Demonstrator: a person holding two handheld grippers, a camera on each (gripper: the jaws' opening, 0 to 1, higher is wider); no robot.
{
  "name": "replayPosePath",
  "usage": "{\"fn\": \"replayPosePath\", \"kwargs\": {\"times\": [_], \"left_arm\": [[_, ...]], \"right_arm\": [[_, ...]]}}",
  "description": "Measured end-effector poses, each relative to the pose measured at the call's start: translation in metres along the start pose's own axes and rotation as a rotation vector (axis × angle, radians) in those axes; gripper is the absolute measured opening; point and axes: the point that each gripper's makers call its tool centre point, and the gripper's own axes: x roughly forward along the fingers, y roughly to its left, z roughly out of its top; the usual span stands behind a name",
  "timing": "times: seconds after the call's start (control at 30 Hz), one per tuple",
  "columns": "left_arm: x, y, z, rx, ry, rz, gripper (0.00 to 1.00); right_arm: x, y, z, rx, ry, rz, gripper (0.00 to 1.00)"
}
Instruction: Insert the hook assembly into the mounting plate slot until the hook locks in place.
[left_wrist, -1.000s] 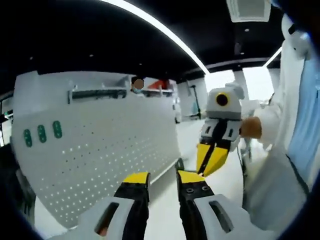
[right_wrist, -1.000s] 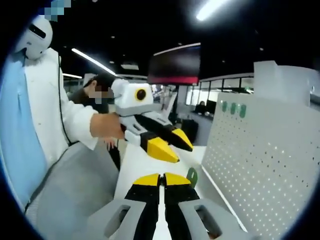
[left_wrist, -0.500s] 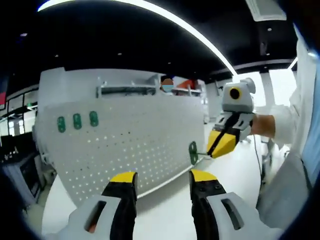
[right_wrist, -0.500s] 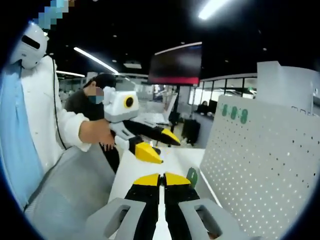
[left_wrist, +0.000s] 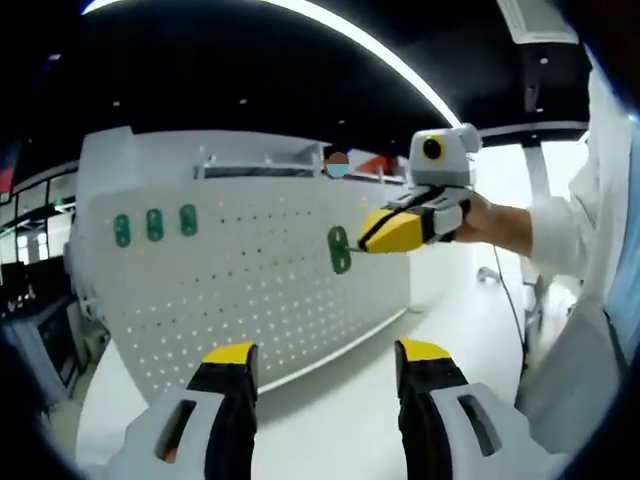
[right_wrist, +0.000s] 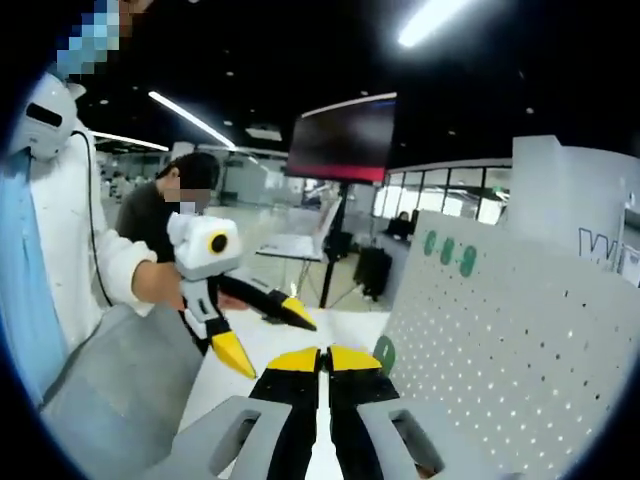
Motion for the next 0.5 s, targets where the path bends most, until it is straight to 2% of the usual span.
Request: {"fn": "replayPosePath", "kwargs": {"times": [0.2, 0.37, 0.5], "left_arm": [[0.003, -0.002, -0.004, -0.010, 0.012, -0.012, 0.58], [0.004, -0.005, -0.004, -0.010, 0.012, -0.022, 0.58], [0.004, -0.005, -0.007, -0.011, 0.020, -0.027, 0.58]], "right_arm": [[0.008, -0.023, 0.014, -0.035, 0.001, -0.013, 0.00], [0.019, -0.051, 0.024, -0.053, -0.005, -0.027, 0.00], [0.029, -0.063, 0.029, -0.060, -0.007, -0.035, 0.00]]}}
